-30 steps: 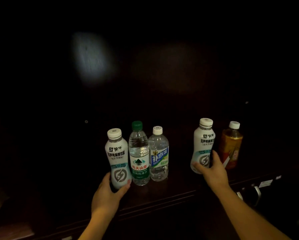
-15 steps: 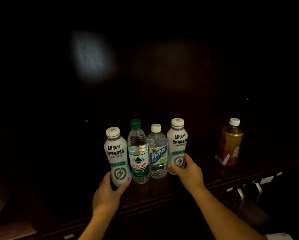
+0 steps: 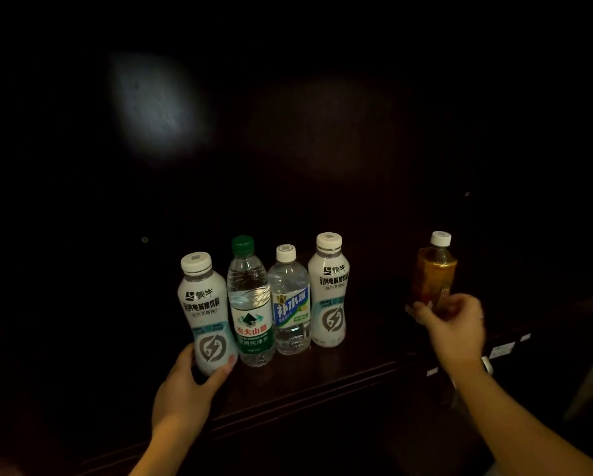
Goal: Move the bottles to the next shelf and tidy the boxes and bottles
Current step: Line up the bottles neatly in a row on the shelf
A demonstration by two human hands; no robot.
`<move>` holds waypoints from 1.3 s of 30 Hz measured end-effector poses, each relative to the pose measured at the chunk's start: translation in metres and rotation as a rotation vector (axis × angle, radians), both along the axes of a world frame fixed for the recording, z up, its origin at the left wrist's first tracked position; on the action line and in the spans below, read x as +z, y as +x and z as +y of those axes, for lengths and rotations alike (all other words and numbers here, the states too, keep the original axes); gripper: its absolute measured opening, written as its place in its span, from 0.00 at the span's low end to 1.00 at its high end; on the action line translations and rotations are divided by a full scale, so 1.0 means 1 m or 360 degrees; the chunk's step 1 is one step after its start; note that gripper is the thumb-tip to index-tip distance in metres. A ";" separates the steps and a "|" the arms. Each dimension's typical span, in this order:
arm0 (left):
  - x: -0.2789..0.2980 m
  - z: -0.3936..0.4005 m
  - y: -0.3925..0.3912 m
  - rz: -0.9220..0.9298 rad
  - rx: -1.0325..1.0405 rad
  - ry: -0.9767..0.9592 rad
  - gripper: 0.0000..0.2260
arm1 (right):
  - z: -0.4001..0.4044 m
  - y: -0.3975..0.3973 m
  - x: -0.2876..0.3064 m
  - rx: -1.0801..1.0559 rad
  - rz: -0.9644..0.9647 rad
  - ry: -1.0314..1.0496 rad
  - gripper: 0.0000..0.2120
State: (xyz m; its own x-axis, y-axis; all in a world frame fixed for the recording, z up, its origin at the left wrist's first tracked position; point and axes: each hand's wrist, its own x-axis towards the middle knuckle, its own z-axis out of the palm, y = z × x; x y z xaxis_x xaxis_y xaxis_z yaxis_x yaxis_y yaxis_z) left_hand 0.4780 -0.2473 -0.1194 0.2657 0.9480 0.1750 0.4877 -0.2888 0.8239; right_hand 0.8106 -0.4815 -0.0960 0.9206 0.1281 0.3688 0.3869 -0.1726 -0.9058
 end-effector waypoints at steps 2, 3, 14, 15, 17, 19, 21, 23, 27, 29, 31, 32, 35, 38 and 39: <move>0.000 0.000 0.000 -0.0003 0.0004 -0.0001 0.37 | -0.012 0.028 0.001 0.0034 0.0131 -0.0180 0.40; 0.000 0.000 0.001 -0.0003 0.0008 -0.0004 0.37 | -0.014 0.037 0.000 0.0172 0.0198 -0.0247 0.45; 0.001 -0.002 0.000 0.0033 -0.0003 0.0022 0.36 | 0.023 0.014 -0.003 0.0595 0.0120 -0.0445 0.25; 0.001 -0.002 0.000 0.0033 -0.0004 0.0025 0.36 | 0.030 0.005 -0.003 0.0612 0.0095 -0.0452 0.26; 0.003 -0.003 0.000 0.0024 -0.0003 0.0022 0.36 | 0.041 -0.010 -0.002 0.0651 0.0059 -0.0476 0.27; 0.004 -0.004 0.001 0.0005 -0.0001 0.0012 0.35 | 0.049 -0.020 -0.002 0.0685 0.0036 -0.0505 0.28; 0.005 -0.004 0.001 -0.0014 0.0004 0.0010 0.34 | 0.054 -0.028 -0.002 0.0703 0.0034 -0.0519 0.30; 0.005 -0.004 0.001 -0.0027 0.0005 0.0001 0.34 | 0.058 -0.034 -0.001 0.0722 0.0023 -0.0521 0.33; 0.006 -0.005 0.002 -0.0032 0.0020 -0.0015 0.34 | 0.059 -0.036 -0.003 0.0730 0.0047 -0.0512 0.37; 0.008 -0.006 0.002 -0.0027 0.0029 -0.0017 0.34 | 0.060 -0.035 -0.004 0.0716 0.0066 -0.0526 0.38; 0.008 -0.006 0.003 -0.0009 0.0030 -0.0029 0.33 | 0.061 -0.034 -0.004 0.0686 0.0097 -0.0538 0.40; 0.008 -0.006 0.003 -0.0002 0.0029 -0.0050 0.33 | 0.061 -0.034 -0.004 0.0682 0.0120 -0.0540 0.41; 0.014 -0.002 0.000 -0.0016 -0.0016 -0.0176 0.40 | 0.058 -0.041 -0.002 0.0678 0.0173 -0.0528 0.42; 0.022 -0.002 -0.016 -0.0053 -0.0060 -0.0268 0.45 | 0.055 -0.065 0.002 0.0480 0.0133 -0.0501 0.36; 0.025 -0.004 -0.024 -0.0062 -0.0085 -0.0257 0.44 | 0.054 -0.076 0.005 0.0368 0.0105 -0.0500 0.33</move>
State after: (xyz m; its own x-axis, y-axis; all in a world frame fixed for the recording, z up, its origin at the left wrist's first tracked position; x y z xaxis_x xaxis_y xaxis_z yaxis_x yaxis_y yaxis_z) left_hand 0.4539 -0.2517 -0.0939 0.3124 0.9494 0.0326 0.4421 -0.1757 0.8796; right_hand 0.7349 -0.4272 -0.0913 0.8747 0.4321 0.2195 0.3907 -0.3605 -0.8470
